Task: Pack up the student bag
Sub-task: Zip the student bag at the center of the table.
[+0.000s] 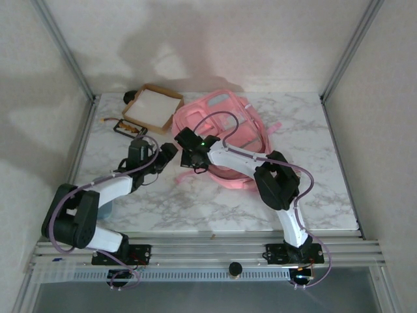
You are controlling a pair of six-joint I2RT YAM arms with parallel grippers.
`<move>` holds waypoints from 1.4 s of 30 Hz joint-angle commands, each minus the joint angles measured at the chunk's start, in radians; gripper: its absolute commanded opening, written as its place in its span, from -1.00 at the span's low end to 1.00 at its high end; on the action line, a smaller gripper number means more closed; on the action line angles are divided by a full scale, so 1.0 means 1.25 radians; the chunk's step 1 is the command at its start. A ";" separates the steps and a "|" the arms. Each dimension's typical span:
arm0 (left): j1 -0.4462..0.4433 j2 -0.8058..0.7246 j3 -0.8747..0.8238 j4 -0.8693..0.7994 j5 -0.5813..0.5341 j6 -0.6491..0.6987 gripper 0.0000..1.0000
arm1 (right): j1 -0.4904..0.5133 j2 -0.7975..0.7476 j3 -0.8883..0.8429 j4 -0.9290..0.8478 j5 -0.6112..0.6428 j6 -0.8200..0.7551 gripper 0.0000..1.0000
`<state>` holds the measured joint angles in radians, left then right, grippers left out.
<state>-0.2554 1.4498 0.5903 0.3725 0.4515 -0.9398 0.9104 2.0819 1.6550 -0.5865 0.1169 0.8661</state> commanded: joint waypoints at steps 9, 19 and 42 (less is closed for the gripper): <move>-0.067 0.201 0.089 0.216 0.026 -0.135 0.09 | 0.000 -0.167 -0.152 0.027 -0.082 -0.058 -1.00; -0.119 0.274 0.088 0.294 -0.013 -0.204 -1.00 | -0.001 -0.193 -0.150 -0.046 -0.056 -0.014 -1.00; 0.043 0.326 0.292 0.087 0.001 -0.038 -0.79 | -0.028 -0.521 -0.484 -0.045 -0.041 0.073 -1.00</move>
<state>-0.2569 1.8492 0.8875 0.4393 0.5365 -1.0485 0.8459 1.4136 1.0405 -0.5682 0.0780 0.9810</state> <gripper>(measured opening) 0.076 0.039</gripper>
